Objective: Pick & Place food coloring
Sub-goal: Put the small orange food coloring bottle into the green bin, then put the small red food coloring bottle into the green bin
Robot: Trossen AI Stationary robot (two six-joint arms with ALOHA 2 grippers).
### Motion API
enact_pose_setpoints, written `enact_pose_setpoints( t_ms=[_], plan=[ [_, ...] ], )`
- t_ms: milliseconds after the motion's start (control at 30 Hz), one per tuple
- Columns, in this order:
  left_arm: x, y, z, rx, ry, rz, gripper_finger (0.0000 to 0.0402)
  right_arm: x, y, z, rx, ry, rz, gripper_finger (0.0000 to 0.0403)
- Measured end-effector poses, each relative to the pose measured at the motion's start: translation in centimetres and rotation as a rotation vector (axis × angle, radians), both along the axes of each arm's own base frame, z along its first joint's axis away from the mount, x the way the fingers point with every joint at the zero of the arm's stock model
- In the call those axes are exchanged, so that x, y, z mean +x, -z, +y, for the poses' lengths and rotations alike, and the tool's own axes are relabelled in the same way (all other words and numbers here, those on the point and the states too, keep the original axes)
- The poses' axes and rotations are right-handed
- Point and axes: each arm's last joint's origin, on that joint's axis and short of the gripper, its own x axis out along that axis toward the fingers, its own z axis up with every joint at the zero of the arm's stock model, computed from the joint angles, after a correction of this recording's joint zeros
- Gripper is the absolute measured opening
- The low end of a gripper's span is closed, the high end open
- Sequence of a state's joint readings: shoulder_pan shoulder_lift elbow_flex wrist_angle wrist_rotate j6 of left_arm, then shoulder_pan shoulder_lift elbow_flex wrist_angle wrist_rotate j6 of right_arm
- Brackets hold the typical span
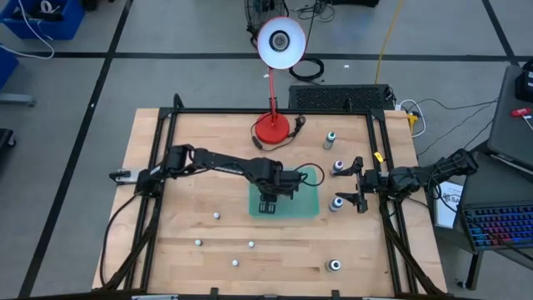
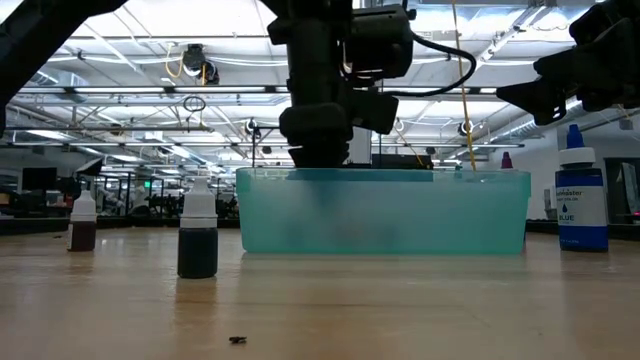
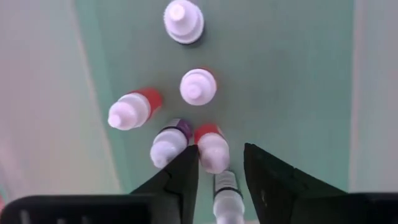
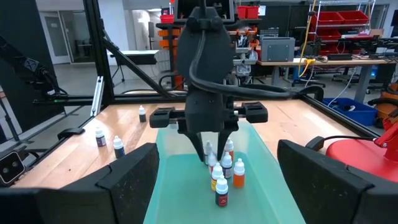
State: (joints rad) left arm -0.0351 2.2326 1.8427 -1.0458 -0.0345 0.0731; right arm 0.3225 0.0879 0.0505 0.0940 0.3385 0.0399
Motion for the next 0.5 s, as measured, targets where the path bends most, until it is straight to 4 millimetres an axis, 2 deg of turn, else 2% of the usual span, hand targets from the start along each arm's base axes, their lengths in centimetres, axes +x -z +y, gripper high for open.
enact_pose_setpoints(
  t_ms=[267, 333, 500],
  plan=[
    [-0.2, -0.5, 0.1, 0.027, -0.003, -0.002, 0.0141, 0.0, 0.0, 0.0, 0.0, 0.0, 0.0, 0.0313],
    [-0.5, -1.6, 0.2, 0.062, -0.008, -0.022, 0.0141, 0.0, 0.0, 0.0, 0.0, 0.0, 0.0, 0.0313],
    [-1.8, -6.1, 0.5, 0.134, -0.071, -0.13, 0.0142, 0.0, 0.0, 0.0, 0.0, 0.0, 0.0, 0.0313]
  ],
)
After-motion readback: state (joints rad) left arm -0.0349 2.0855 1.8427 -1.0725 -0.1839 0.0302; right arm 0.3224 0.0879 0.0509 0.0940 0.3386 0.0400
